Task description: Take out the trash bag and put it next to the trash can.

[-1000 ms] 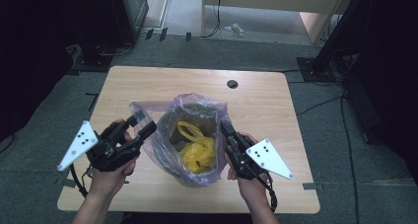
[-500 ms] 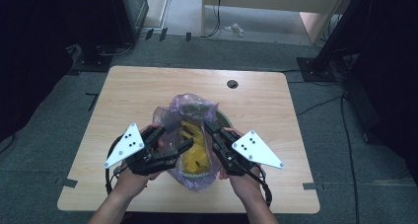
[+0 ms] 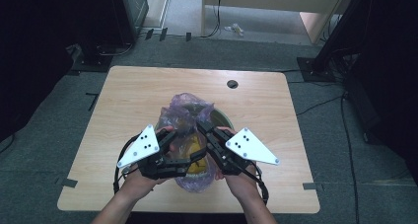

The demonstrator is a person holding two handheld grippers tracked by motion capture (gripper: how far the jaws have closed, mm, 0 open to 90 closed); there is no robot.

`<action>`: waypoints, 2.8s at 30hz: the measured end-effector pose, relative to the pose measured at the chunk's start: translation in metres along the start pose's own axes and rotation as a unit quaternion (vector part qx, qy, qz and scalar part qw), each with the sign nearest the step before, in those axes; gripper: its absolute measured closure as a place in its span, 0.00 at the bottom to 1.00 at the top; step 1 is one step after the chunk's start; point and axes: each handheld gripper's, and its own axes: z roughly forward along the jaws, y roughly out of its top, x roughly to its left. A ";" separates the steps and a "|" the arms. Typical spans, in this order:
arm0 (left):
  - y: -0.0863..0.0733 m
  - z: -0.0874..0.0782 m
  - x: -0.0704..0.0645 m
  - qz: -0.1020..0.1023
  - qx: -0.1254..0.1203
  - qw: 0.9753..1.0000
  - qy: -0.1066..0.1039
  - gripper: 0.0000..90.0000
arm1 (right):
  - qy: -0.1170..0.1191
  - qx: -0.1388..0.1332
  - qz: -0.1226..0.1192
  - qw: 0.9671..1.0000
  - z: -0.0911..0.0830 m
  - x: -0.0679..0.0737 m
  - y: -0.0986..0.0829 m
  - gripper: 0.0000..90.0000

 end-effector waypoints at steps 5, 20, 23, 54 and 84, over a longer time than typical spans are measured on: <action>-0.002 0.002 -0.005 0.030 0.021 0.999 -0.004 0.78 | 0.008 -0.007 -0.013 1.000 -0.004 0.003 0.000 1.00; 0.022 0.000 0.017 0.000 -0.009 0.995 0.097 1.00 | 0.008 -0.017 0.001 1.000 -0.019 0.005 -0.014 0.45; 0.027 0.002 0.017 -0.001 -0.017 0.994 0.106 1.00 | 0.017 -0.001 -0.025 1.000 -0.020 0.017 -0.026 0.23; 0.024 -0.014 -0.015 0.062 0.000 0.998 -0.020 0.93 | -0.087 0.048 -0.065 0.993 -0.005 0.011 -0.030 0.83; 0.031 0.007 0.009 -0.032 0.044 0.998 -0.024 0.47 | 0.055 0.023 -0.111 0.992 -0.020 0.014 -0.028 0.77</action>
